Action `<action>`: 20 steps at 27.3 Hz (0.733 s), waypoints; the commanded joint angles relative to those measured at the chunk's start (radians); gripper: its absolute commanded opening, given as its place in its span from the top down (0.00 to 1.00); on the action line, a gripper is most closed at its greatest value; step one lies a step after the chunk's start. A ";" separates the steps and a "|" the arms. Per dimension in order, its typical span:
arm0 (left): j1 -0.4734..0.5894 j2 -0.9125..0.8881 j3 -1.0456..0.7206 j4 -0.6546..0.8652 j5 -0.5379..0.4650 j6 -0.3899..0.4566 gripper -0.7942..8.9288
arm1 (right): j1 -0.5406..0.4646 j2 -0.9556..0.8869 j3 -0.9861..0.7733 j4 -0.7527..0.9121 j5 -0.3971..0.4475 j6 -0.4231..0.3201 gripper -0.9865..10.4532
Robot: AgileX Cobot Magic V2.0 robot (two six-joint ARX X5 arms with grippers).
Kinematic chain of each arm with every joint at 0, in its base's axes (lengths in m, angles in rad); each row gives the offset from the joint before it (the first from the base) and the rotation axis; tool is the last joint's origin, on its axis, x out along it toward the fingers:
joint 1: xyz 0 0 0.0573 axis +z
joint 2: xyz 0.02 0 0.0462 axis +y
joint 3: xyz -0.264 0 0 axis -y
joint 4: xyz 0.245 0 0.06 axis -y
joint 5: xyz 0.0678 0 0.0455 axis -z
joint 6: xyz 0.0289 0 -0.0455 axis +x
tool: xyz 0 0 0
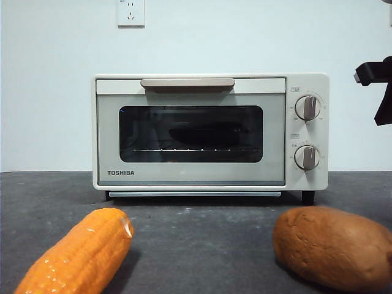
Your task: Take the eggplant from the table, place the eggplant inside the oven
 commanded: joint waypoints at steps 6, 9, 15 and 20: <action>0.000 -0.002 -0.003 0.010 0.001 0.006 0.91 | 0.005 0.004 0.003 0.011 0.001 0.010 0.91; 0.000 -0.002 -0.003 0.010 0.001 0.006 0.91 | 0.005 0.000 0.003 0.008 0.002 0.006 0.91; 0.000 -0.002 -0.003 0.010 0.001 0.006 0.91 | -0.092 -0.350 -0.002 -0.046 0.045 -0.100 0.91; 0.000 -0.002 -0.003 0.011 0.001 0.006 0.91 | -0.326 -0.593 -0.088 -0.050 -0.140 -0.099 0.91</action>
